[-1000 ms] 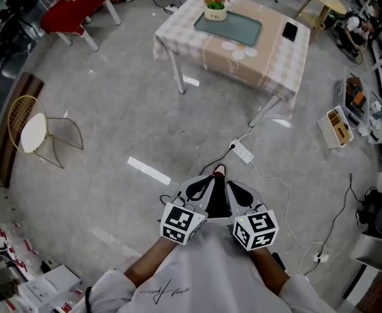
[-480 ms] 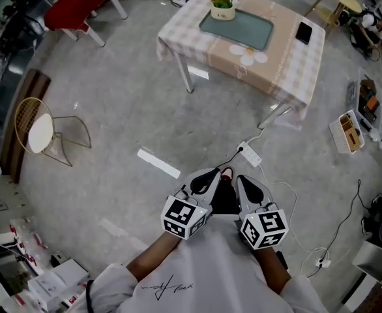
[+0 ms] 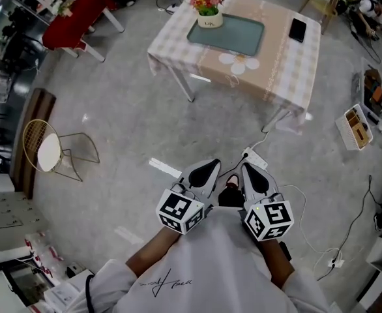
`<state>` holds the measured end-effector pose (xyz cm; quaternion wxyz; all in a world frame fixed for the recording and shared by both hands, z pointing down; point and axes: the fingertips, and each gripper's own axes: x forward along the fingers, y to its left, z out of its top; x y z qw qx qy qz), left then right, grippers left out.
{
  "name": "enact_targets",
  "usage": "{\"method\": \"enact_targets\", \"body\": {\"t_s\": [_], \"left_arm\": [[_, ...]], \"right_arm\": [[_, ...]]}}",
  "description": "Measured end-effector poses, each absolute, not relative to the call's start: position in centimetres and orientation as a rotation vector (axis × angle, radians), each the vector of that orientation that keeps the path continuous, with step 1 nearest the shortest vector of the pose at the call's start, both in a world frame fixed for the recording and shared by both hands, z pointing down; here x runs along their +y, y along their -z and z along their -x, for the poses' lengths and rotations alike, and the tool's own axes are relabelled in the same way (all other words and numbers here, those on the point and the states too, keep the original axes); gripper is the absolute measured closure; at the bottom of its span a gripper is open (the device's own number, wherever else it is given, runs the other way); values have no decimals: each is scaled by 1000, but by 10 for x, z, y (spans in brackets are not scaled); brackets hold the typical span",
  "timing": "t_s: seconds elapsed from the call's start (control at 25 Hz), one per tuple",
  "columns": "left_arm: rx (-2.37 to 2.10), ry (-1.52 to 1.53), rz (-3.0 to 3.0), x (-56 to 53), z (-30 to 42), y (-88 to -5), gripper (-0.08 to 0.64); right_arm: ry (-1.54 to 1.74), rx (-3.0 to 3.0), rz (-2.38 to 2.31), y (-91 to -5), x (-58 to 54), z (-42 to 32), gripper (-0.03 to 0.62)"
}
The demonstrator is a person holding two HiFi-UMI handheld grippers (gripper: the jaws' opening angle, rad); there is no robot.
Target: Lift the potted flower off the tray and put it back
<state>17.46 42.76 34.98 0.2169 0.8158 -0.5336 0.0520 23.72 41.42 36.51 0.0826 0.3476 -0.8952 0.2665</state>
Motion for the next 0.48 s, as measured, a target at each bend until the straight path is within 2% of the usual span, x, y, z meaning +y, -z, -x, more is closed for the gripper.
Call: {"method": "enact_targets", "body": {"t_s": [0.48], "left_arm": [[-1504,-200,-2185,399,-167,-372,561]], "right_arm": [[-805,-2645,-989,-382,385,-234,584]]}}
